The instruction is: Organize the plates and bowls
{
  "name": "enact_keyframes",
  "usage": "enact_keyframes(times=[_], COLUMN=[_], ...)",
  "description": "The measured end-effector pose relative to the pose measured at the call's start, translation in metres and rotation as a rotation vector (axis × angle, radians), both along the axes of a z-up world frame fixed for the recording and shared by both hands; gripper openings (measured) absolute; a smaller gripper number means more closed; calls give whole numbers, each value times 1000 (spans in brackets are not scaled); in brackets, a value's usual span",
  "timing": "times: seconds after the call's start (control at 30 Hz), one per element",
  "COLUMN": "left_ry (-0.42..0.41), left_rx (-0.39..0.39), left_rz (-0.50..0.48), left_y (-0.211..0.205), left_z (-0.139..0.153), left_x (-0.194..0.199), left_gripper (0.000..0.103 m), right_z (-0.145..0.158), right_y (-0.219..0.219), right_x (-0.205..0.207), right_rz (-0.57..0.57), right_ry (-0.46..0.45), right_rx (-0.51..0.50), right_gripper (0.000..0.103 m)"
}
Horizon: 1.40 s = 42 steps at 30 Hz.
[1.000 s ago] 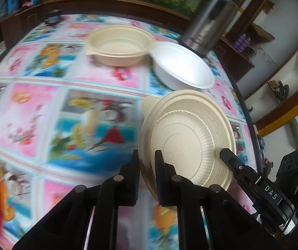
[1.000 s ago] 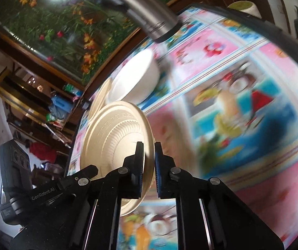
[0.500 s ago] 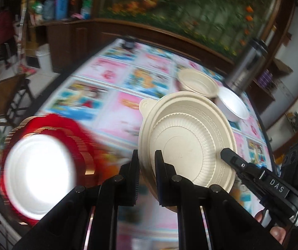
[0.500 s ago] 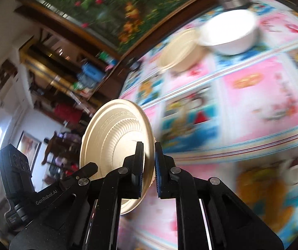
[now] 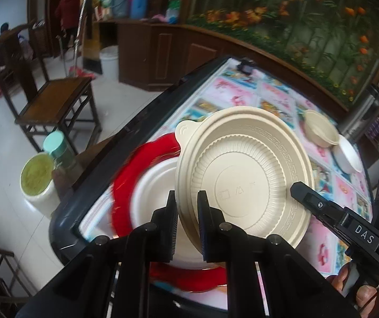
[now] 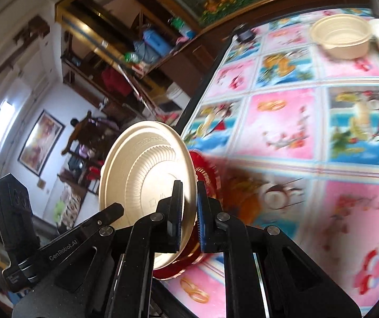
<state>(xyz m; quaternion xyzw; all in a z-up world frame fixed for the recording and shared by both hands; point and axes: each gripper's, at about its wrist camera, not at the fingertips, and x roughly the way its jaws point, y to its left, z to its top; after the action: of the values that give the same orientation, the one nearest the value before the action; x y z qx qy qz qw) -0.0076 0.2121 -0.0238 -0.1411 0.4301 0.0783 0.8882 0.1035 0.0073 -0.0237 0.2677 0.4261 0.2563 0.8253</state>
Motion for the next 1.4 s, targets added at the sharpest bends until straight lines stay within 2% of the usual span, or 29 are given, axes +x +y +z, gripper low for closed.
enact_keyframes(times=[0.37,0.43,0.5,0.57,0.67,0.8,0.87,0.97,1.1,1.2,1.4], left_ry=[60,66,63,49,8,-41,-70,-82,-60,-51,-26], left_rx=[2,26,58,89,141,168,162,174,148,157,168], left_rz=[19,14,17,23,54,96,114,142,160,158,173], left_y=[24,24,24,26,31,41,47,52,60,61,70], left_z=[-20,-20,-18,-13,-1,15,23,27,24,23,21], left_x=[1,-3,-4,-6,-14,-21,-22,-15,-2,1,13], left_gripper=[14,15,20,36,50,54,60,62,62,62,62], right_z=[-23,-24,-25,-23,-22,-20,-18,-17,-21,-21,-34], right_y=[41,42,42,42,38,30,25,24,28,33,31], right_x=[8,8,9,8,6,8,9,19,32,36,42], right_rz=[46,47,47,38,47,41,10,-28,-15,-2,43], right_ry=[42,44,47,34,44,50,40,44,89,116,290], right_rx=[-59,-64,-60,-73,-44,-11,2,11,62,87,196], right_gripper=[9,9,9,10,10,10,10,13,15,15,15])
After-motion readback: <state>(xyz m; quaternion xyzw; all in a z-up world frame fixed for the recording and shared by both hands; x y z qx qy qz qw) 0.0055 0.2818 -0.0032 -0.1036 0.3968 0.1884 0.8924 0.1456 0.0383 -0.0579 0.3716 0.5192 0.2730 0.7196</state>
